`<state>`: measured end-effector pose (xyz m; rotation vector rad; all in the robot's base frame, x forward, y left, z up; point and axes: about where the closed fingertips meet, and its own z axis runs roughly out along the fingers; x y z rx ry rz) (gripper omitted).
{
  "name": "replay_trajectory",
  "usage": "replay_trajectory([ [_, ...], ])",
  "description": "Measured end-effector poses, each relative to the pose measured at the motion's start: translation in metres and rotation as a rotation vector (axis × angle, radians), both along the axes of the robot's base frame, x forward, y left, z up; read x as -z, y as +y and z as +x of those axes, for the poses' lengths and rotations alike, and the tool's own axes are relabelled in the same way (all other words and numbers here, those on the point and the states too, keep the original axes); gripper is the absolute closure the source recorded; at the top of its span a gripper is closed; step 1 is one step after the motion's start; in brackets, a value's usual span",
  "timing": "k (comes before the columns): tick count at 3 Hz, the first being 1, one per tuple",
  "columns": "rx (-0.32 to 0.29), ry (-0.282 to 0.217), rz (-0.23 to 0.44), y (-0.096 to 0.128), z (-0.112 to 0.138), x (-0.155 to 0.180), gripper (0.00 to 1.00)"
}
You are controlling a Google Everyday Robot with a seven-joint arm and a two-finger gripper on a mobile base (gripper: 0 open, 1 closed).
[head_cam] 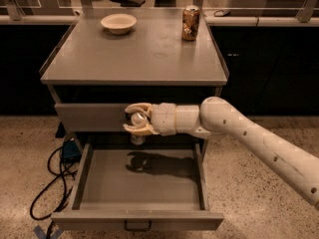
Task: Pick redbull can from middle drawer and place on counter
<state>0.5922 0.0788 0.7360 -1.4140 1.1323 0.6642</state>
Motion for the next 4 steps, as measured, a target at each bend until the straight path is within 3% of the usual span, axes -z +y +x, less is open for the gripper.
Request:
replay_trajectory([
  [1, -0.011, -0.005, -0.012, 0.006, 0.008, -0.035, 1.0],
  [2, -0.036, -0.035, -0.048, 0.013, 0.011, -0.109, 1.0],
  [4, -0.138, -0.152, -0.214, 0.037, 0.0, -0.271, 1.0],
])
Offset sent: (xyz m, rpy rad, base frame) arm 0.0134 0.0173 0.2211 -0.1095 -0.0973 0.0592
